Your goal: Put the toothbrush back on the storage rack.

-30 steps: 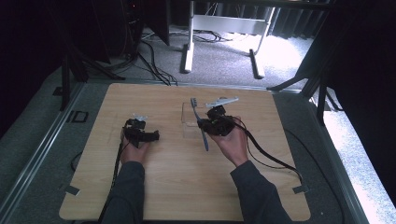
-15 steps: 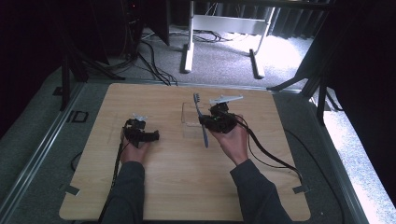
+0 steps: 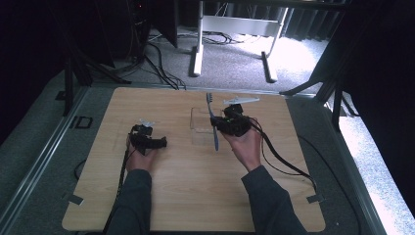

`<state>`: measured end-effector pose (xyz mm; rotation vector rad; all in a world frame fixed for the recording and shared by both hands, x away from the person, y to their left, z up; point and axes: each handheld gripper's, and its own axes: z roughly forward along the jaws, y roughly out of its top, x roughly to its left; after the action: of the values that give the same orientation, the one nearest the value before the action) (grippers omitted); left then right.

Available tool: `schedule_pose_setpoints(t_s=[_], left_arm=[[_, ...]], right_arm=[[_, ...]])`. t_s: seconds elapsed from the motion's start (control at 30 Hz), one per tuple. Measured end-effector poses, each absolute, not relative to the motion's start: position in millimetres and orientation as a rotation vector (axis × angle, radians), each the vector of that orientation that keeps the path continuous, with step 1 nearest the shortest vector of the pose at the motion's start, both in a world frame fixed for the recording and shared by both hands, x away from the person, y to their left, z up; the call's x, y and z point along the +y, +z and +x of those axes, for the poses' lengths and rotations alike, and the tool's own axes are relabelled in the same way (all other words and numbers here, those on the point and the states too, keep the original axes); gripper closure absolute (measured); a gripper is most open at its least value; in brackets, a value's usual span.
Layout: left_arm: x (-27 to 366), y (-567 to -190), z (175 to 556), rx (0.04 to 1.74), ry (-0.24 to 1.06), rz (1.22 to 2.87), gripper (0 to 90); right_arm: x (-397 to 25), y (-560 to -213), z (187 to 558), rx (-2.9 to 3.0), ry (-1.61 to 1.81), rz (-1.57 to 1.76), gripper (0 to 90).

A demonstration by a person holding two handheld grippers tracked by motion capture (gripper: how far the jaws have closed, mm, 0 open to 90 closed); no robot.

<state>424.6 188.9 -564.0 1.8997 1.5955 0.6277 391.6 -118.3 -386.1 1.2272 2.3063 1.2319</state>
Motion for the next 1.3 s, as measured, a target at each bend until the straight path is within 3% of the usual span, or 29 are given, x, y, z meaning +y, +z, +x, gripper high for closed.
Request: schedule_pose_setpoints(t_s=[1.3], left_arm=[[189, -564, 425, 1.594, 0.627, 1.902, 3.6]], right_arm=[[-125, -378, 407, 2.143, 1.358, 1.311, 81.7]])
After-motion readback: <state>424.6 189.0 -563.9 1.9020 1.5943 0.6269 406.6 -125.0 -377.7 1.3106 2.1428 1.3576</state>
